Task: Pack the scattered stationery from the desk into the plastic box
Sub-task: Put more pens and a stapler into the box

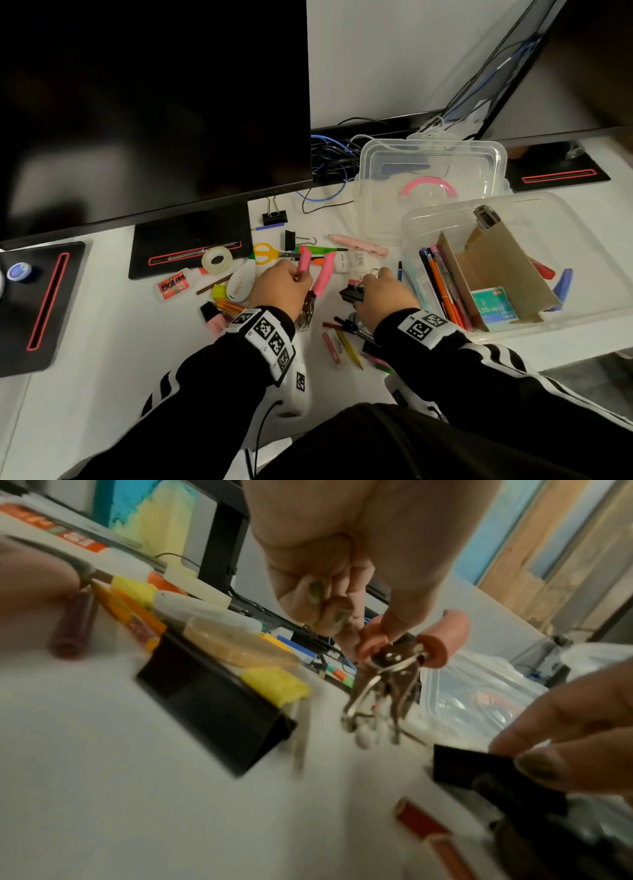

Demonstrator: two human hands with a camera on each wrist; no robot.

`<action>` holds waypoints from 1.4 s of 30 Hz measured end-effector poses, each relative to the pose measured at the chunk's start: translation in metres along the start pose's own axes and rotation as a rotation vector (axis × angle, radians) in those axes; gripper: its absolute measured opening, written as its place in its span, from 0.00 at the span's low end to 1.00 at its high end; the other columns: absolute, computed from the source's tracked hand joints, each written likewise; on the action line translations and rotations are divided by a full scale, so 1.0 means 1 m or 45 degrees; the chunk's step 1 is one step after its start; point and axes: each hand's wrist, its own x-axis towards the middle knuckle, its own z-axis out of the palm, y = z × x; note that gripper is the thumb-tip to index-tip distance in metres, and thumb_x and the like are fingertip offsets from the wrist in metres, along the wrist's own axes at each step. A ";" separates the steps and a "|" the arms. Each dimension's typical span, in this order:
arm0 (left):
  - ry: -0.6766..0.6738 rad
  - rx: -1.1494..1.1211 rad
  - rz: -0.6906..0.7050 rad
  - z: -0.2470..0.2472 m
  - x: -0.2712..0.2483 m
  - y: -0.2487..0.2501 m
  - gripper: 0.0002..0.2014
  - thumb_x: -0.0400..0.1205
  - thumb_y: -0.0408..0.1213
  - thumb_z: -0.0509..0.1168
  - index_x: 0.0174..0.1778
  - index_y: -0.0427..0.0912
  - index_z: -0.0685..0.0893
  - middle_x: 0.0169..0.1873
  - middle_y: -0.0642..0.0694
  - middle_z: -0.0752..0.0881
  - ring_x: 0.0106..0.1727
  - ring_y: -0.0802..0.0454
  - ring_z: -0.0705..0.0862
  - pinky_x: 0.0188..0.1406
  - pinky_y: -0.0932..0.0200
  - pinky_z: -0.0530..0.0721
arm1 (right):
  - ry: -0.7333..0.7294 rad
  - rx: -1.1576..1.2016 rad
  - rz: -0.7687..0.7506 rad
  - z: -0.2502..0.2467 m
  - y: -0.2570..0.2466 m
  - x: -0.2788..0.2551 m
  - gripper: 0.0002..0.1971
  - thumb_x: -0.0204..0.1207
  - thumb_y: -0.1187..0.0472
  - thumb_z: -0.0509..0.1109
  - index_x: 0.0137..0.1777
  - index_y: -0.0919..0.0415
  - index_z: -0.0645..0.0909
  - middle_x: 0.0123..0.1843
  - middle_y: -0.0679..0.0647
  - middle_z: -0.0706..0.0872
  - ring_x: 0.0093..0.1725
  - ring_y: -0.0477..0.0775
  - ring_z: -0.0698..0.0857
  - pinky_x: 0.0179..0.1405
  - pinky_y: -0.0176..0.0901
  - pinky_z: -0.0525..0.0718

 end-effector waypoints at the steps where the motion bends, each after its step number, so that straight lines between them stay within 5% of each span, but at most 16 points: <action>1: 0.042 -0.102 -0.004 -0.003 -0.001 0.002 0.10 0.80 0.46 0.63 0.43 0.44 0.81 0.35 0.50 0.84 0.40 0.47 0.84 0.43 0.53 0.83 | 0.018 0.017 -0.007 -0.001 -0.001 -0.001 0.18 0.79 0.58 0.62 0.69 0.60 0.70 0.67 0.58 0.69 0.64 0.60 0.77 0.61 0.53 0.81; 6: 0.216 -0.332 0.059 -0.015 -0.011 0.011 0.06 0.79 0.45 0.66 0.44 0.48 0.78 0.34 0.56 0.82 0.33 0.62 0.80 0.30 0.69 0.74 | 0.114 0.454 -0.241 -0.019 -0.012 -0.014 0.19 0.84 0.50 0.54 0.72 0.53 0.71 0.68 0.55 0.74 0.61 0.57 0.79 0.59 0.46 0.78; 11: 0.309 -0.415 0.144 -0.023 -0.022 0.025 0.07 0.78 0.46 0.69 0.45 0.48 0.81 0.35 0.57 0.81 0.35 0.63 0.79 0.32 0.72 0.73 | 0.261 0.978 -0.426 -0.037 -0.025 -0.028 0.09 0.84 0.55 0.57 0.61 0.50 0.73 0.39 0.44 0.84 0.35 0.46 0.83 0.38 0.39 0.80; 13: 0.355 -0.465 0.193 -0.030 -0.026 0.033 0.06 0.77 0.45 0.69 0.44 0.48 0.81 0.36 0.57 0.82 0.36 0.64 0.79 0.32 0.75 0.73 | 0.304 1.062 -0.441 -0.044 -0.024 -0.029 0.10 0.84 0.58 0.56 0.63 0.52 0.72 0.38 0.47 0.85 0.34 0.49 0.84 0.41 0.46 0.85; 18: 0.383 -0.608 0.342 -0.044 -0.038 0.065 0.05 0.78 0.43 0.69 0.48 0.49 0.84 0.40 0.59 0.86 0.42 0.69 0.81 0.38 0.80 0.75 | 0.407 1.093 -0.546 -0.073 -0.003 -0.032 0.09 0.83 0.58 0.58 0.62 0.52 0.71 0.38 0.49 0.87 0.38 0.51 0.87 0.48 0.56 0.86; 23: 0.303 -0.649 0.557 -0.040 -0.049 0.100 0.11 0.80 0.39 0.67 0.57 0.55 0.82 0.46 0.60 0.87 0.49 0.66 0.82 0.51 0.67 0.80 | 0.367 1.108 -0.641 -0.123 0.048 -0.041 0.11 0.82 0.59 0.61 0.63 0.56 0.72 0.38 0.55 0.89 0.36 0.52 0.88 0.48 0.54 0.87; 26: 0.184 -0.588 0.686 -0.026 -0.050 0.117 0.14 0.81 0.34 0.65 0.59 0.55 0.83 0.49 0.61 0.84 0.50 0.69 0.80 0.50 0.77 0.74 | 0.318 1.134 -0.704 -0.147 0.091 -0.047 0.04 0.81 0.63 0.63 0.54 0.57 0.74 0.37 0.57 0.88 0.33 0.55 0.87 0.42 0.53 0.88; 32: 0.004 -0.475 0.665 0.020 -0.033 0.136 0.18 0.82 0.36 0.64 0.65 0.60 0.79 0.62 0.59 0.77 0.63 0.69 0.75 0.65 0.67 0.75 | 0.245 1.013 -0.738 -0.178 0.186 -0.055 0.06 0.80 0.64 0.64 0.55 0.60 0.75 0.43 0.61 0.89 0.40 0.61 0.90 0.46 0.54 0.88; 35: -0.019 -0.401 0.624 0.036 -0.027 0.140 0.20 0.82 0.37 0.64 0.70 0.59 0.76 0.68 0.59 0.73 0.69 0.69 0.70 0.73 0.67 0.67 | 0.197 0.939 -0.772 -0.183 0.227 -0.054 0.12 0.76 0.52 0.65 0.56 0.54 0.76 0.45 0.55 0.90 0.44 0.55 0.90 0.52 0.53 0.87; 38: 0.020 -0.322 0.584 0.049 -0.022 0.143 0.21 0.83 0.36 0.63 0.72 0.57 0.74 0.72 0.60 0.69 0.69 0.75 0.64 0.66 0.85 0.56 | 0.161 0.829 -0.798 -0.183 0.261 -0.053 0.22 0.66 0.30 0.65 0.55 0.41 0.77 0.49 0.50 0.90 0.47 0.49 0.90 0.56 0.48 0.85; 42: 0.018 -0.314 0.460 0.057 -0.018 0.143 0.22 0.84 0.37 0.60 0.75 0.58 0.70 0.76 0.58 0.68 0.73 0.68 0.66 0.71 0.71 0.61 | 0.161 0.678 -0.818 -0.178 0.290 -0.049 0.20 0.67 0.33 0.66 0.55 0.40 0.79 0.52 0.48 0.88 0.51 0.47 0.88 0.59 0.45 0.83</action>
